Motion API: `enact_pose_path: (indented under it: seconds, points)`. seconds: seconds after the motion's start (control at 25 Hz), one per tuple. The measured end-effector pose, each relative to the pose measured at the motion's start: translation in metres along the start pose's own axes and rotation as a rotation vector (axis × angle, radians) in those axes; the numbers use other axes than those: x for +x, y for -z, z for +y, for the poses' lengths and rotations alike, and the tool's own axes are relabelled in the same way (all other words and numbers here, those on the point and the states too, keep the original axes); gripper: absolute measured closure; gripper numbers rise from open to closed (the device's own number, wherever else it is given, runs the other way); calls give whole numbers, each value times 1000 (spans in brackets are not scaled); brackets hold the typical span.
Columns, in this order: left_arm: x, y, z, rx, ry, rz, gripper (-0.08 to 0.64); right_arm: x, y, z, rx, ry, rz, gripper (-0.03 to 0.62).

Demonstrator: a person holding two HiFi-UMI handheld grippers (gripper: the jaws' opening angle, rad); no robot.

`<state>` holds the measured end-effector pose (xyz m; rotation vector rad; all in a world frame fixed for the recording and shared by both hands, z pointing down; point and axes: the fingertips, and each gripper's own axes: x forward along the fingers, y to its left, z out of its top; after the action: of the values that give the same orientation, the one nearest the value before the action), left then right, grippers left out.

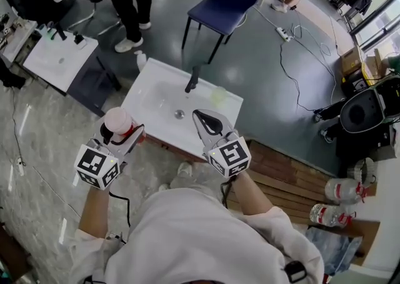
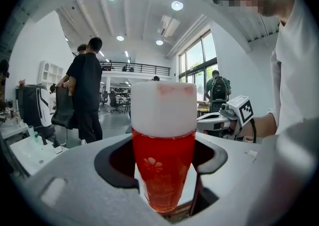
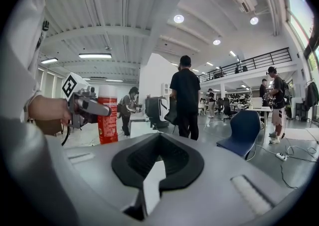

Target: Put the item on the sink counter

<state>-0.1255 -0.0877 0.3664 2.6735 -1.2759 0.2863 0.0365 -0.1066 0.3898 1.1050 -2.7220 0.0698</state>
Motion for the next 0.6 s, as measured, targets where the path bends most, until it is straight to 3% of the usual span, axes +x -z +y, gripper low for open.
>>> enact_pose_path:
  seconds: [0.4, 0.6]
  points:
    - [64, -10, 22, 11, -49, -13, 261, 37, 4, -56, -16, -67, -2, 588]
    - [88, -7, 33, -2, -39, -2, 261, 54, 11, -71, 7, -73, 20, 588]
